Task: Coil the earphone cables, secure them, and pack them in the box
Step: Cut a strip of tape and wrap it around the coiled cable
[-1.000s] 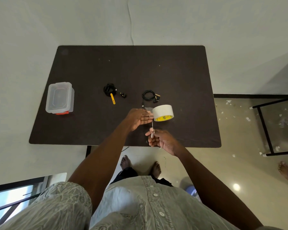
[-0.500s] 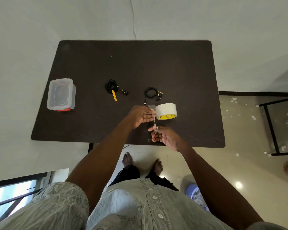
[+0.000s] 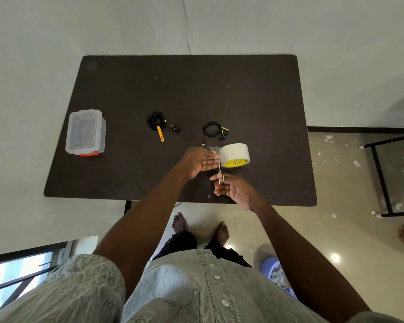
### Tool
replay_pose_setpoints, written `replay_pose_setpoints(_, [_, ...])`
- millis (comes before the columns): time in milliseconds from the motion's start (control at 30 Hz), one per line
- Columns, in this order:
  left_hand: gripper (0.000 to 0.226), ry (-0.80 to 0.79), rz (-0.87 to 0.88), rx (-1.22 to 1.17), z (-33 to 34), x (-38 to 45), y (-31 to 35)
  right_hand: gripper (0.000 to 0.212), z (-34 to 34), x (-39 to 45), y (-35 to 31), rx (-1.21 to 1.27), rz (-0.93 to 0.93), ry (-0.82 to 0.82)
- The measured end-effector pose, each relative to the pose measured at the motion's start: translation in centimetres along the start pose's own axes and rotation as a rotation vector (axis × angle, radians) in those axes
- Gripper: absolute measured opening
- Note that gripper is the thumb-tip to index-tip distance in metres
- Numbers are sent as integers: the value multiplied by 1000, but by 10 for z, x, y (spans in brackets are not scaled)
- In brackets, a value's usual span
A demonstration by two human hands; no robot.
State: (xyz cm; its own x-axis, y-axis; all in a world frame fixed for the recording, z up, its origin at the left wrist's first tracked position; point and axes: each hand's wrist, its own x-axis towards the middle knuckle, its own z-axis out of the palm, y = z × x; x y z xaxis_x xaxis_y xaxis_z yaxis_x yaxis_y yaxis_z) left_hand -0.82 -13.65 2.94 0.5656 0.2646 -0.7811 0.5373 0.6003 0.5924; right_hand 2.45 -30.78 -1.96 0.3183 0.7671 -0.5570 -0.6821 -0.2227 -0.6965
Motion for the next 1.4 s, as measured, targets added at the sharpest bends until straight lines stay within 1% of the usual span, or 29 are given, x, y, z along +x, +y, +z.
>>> replay_pose_setpoints(100, [20,-6,1,-7,1,-1,0,27,0,4,0,-4,11,12])
replay_pose_setpoints(233, [21,0,10,-3,0,-1,-1,26,-1,5,0,-3,17,16])
replay_pose_setpoints(367, [12,5,3,-5,1,1,-2,23,-3,8,0,-3,15,21])
replay_pose_setpoints(600, [11,7,9,17,2,3,-2,21,-1,9,0,-16,4,10])
replay_pose_setpoints(1000, [14,23,10,29,3,5,-1,18,-2,9,-5,-17,-12,38])
replay_pose_setpoints(1133, [10,15,10,36,3,6,-1,17,-1,9,-6,-10,-13,51])
replay_pose_setpoints(1400, [11,8,22,28,5,5,0,17,-1,7,-6,1,-23,63])
